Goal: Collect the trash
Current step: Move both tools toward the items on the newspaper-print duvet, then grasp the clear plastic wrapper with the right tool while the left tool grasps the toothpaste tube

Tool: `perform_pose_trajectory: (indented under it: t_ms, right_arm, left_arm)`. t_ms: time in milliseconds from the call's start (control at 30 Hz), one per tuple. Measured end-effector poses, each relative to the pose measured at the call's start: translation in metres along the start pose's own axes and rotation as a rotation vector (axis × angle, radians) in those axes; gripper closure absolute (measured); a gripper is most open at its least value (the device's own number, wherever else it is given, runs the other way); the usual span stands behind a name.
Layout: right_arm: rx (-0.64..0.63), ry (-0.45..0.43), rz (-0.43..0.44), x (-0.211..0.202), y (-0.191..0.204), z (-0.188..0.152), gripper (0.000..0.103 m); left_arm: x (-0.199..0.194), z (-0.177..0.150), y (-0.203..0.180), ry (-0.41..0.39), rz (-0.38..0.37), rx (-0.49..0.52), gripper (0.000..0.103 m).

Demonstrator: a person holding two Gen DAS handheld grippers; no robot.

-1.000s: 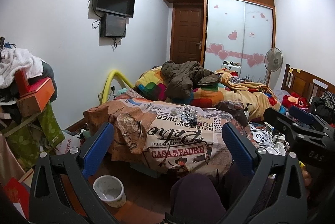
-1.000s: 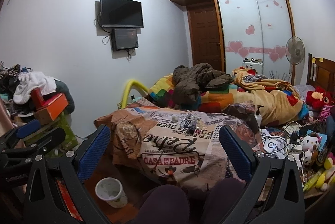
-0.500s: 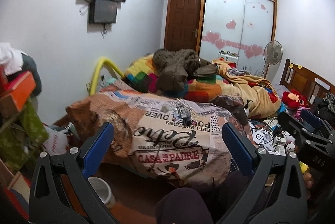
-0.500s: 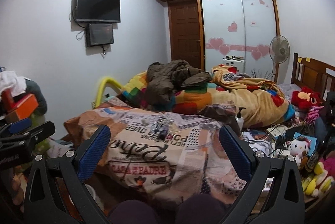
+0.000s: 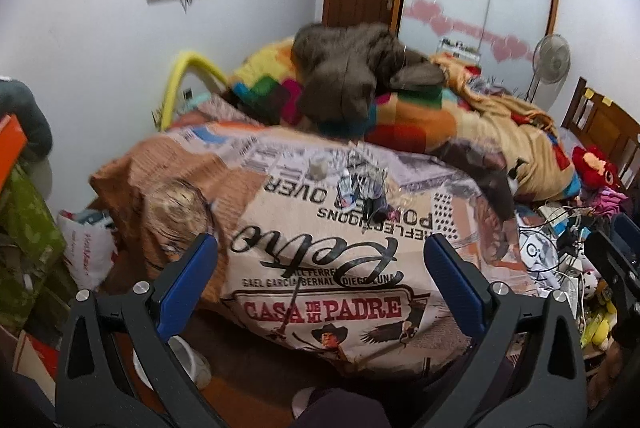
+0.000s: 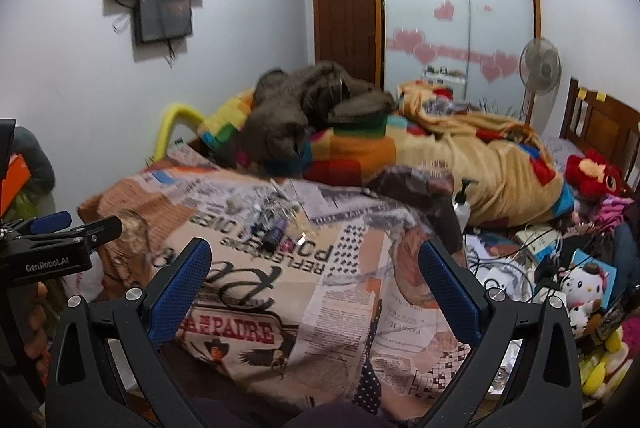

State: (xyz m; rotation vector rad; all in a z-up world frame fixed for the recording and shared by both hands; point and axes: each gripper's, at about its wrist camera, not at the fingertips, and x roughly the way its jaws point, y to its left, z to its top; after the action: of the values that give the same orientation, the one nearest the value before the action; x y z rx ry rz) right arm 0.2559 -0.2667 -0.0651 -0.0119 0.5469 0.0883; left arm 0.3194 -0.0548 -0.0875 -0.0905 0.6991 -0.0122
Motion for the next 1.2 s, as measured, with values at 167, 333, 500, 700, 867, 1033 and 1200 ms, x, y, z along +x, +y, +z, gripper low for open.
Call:
perform_pose_trajectory:
  t_ms: [167, 333, 500, 700, 867, 1033, 1200]
  right_arm:
    - [-0.005, 0.086, -0.010, 0.053, -0.012, -0.003, 0.000]
    - [0.008, 0.170, 0.020, 0.104, -0.019, -0.004, 0.000]
    - [0.048, 0.240, 0.049, 0.158, -0.026, -0.004, 0.000]
    - [0.062, 0.288, 0.076, 0.215, -0.027, 0.000, 0.014]
    - [0.046, 0.371, 0.123, 0.264, -0.018, -0.001, 0.031]
    - [0.039, 0.415, 0.157, 0.296, -0.013, -0.005, 0.038]
    - [0.047, 0.445, 0.162, 0.318, -0.013, -0.008, 0.050]
  left_arm:
    - [0.067, 0.005, -0.009, 0.061, 0.023, -0.002, 0.000]
    - [0.127, 0.010, -0.012, 0.125, 0.022, -0.005, 0.007]
    - [0.182, 0.014, -0.013, 0.197, -0.001, -0.004, 0.025]
    - [0.248, 0.019, -0.016, 0.277, -0.057, -0.012, 0.031]
    - [0.294, 0.029, -0.018, 0.324, -0.092, -0.023, 0.033]
    - [0.328, 0.036, -0.020, 0.338, -0.097, -0.018, 0.044]
    - [0.352, 0.042, -0.019, 0.341, -0.125, -0.033, 0.053]
